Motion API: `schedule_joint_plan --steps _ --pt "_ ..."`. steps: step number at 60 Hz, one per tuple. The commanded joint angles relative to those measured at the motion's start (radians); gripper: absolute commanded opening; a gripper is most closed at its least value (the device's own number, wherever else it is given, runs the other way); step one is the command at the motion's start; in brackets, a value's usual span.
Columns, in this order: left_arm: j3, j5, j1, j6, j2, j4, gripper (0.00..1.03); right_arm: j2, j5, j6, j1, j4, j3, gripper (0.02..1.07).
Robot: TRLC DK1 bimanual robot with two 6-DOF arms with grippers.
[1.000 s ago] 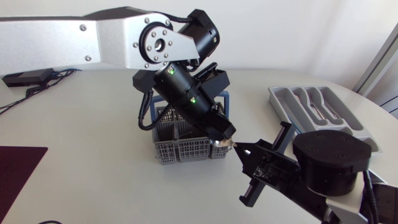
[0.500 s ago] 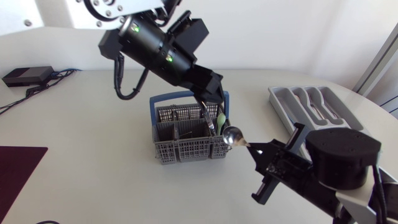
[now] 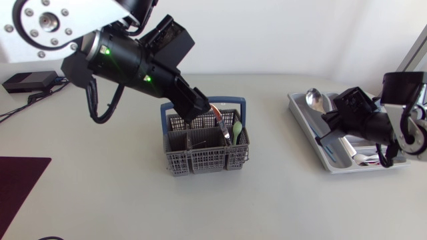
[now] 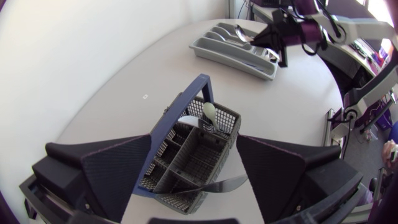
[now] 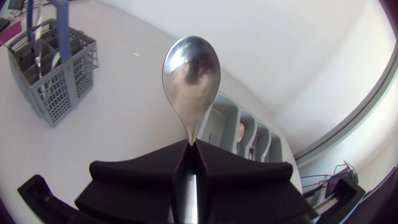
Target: Sort the cutlery from the basket into the organizer compartments.
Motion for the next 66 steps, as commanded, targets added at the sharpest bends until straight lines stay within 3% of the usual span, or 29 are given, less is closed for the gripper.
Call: schedule_joint_plan --steps 1,26,66 --pt "-0.069 -0.028 -0.014 0.042 -0.052 0.036 0.95 0.105 -0.015 0.04 -0.059 -0.008 0.094 0.08" --pt "-0.331 -0.106 -0.042 0.122 -0.217 0.228 0.95 0.553 -0.014 0.178 -0.212 -0.059 0.482 0.08" --pt "-0.47 -0.106 -0.04 0.138 -0.31 0.32 0.95 0.878 0.026 0.304 -0.183 -0.172 0.836 0.08"
